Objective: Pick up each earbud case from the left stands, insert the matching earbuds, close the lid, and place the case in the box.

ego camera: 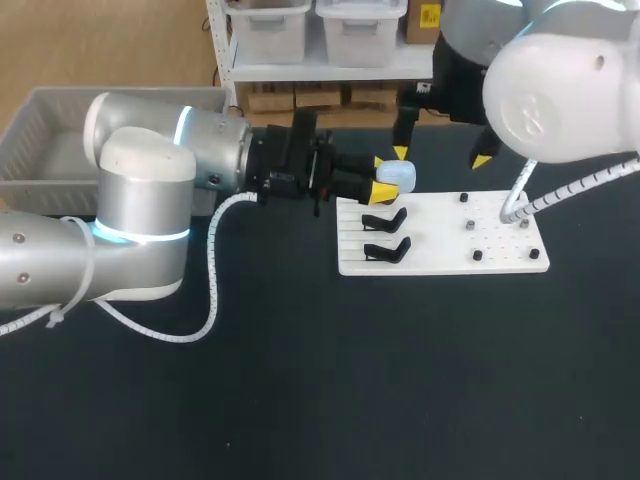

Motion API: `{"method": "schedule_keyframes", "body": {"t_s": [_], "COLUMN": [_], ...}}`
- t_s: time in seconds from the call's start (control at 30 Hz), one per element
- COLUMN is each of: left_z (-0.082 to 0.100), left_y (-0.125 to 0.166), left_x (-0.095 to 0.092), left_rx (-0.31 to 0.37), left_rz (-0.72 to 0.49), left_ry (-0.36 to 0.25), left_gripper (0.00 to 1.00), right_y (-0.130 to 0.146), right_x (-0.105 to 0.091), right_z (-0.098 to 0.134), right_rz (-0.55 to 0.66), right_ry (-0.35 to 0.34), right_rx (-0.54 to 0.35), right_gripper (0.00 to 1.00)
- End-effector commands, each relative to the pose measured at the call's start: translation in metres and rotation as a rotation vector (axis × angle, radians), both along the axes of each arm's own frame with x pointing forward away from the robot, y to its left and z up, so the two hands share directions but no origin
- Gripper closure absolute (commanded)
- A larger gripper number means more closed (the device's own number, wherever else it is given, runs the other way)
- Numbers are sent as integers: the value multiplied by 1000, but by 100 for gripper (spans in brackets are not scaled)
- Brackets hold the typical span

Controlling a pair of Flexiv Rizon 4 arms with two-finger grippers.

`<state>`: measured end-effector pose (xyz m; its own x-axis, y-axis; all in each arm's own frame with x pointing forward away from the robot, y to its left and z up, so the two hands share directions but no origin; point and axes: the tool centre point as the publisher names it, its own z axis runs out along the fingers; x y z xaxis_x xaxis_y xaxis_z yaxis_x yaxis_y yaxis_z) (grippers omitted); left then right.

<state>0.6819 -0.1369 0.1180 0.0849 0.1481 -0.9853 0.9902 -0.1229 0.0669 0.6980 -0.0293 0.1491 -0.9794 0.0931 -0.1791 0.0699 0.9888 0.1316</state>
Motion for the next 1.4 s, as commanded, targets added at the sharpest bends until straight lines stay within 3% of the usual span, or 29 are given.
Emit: {"method": "schedule_keyframes", "body": {"t_s": [0.03,0.2,0.27,0.37,0.47,0.67,0.93,1.07,1.23,1.4], "left_z": [-1,-1,10,23,40,71,70,67,62,45], "left_y": [0,0,10,26,45,98,201,245,284,307], "left_x": [-1,-1,-1,-1,0,15,79,113,156,192], "left_rx": [-3,-3,-17,-8,-60,-28,119,128,184,245], "left_rz": [3,3,30,81,148,283,564,676,723,724], "left_ry": [-3,-3,15,21,47,-18,-72,-45,-30,-15], "left_gripper": [100,100,100,100,100,100,100,100,100,100], "right_y": [-7,-10,-12,-16,-17,-17,-17,-17,-17,-17], "right_x": [-8,-24,-33,-43,-46,-46,-46,-46,-46,-46], "right_z": [10,38,48,57,59,59,59,59,59,59], "right_rz": [-10,66,84,84,79,79,79,79,79,79], "right_ry": [-87,-288,-350,-394,-396,-396,-396,-396,-396,-396], "right_rx": [26,-2,-7,22,36,36,36,36,36,36], "right_gripper": [0,0,0,0,0,0,0,0,0,0]}}
